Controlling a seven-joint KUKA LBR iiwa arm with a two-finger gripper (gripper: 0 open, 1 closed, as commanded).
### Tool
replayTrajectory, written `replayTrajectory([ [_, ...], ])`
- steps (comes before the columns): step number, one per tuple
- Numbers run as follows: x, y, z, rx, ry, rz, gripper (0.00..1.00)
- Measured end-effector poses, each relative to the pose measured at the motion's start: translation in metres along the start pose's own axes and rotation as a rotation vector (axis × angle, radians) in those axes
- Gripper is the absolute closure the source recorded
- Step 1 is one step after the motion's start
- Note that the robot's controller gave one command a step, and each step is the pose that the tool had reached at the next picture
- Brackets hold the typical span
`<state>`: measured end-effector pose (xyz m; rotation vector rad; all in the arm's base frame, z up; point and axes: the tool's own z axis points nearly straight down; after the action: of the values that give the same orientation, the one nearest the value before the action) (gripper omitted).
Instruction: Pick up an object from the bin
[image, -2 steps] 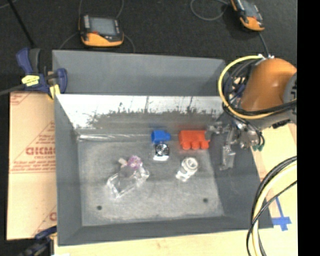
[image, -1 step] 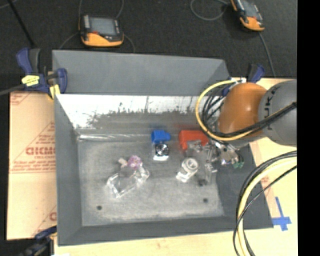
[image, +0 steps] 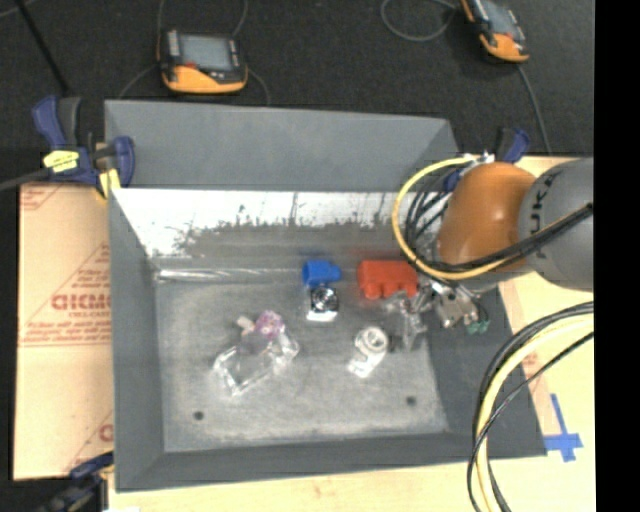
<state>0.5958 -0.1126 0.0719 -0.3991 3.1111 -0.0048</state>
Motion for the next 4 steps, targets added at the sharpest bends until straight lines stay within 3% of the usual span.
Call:
replayTrajectory([
  [1,-0.017,0.098,-0.050,-0.006,-0.006,-0.014,1.00],
  [2,-0.015,0.092,-0.048,-0.003,-0.002,-0.007,0.00],
  [3,0.029,0.102,0.002,-0.004,0.005,-0.158,0.00],
  [4,0.027,0.102,0.001,-0.002,0.001,-0.159,1.00],
])
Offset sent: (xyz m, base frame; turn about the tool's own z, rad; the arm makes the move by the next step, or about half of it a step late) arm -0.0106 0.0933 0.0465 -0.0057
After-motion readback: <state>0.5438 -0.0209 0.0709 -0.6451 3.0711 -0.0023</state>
